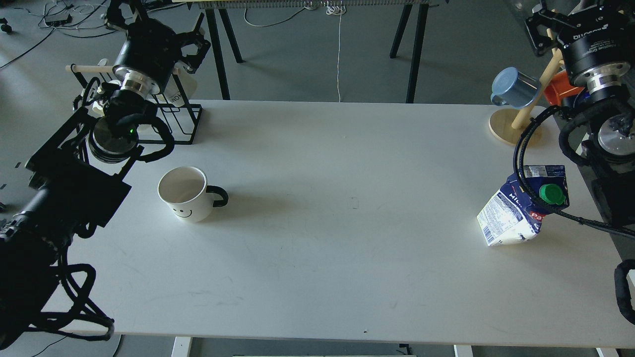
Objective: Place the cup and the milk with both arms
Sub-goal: 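Move the left gripper from the rack down toward the white mug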
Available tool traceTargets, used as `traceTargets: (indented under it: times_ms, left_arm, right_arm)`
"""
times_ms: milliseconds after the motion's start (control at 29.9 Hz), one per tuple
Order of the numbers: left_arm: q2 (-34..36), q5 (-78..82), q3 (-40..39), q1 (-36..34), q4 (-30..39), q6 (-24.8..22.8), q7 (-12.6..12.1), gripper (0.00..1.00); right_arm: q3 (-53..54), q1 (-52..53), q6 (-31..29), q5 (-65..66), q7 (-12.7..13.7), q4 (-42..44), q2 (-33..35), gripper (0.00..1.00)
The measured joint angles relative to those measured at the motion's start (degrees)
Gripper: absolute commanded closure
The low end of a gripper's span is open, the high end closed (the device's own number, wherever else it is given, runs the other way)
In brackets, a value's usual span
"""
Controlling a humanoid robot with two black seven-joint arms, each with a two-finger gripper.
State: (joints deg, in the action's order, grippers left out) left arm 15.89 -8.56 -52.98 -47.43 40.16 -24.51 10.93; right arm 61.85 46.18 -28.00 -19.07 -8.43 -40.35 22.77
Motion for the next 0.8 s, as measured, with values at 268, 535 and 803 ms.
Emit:
traceTargets:
  times_ms: [268, 535, 803]
  left_arm:
    - [1.1, 0.1, 1.0, 1.1, 0.9, 0.2, -0.4, 0.00]
    - [13.2, 2.4, 14.6, 1.1, 7.9, -3.0, -3.1, 0.06]
    - [29.4, 26.0, 23.3, 1.0, 24.7, -3.5, -4.3, 0.16]
  right_arm:
    - [-1.4, 0.4, 0.0, 0.0, 0.0, -0.1, -0.2, 0.01]
    - [-1.2, 1.0, 0.0, -0.1, 0.0, -0.8, -0.4, 0.01]
    - [-0.4, 0.8, 0.0, -0.1, -0.1, -1.0, -0.9, 0.01]
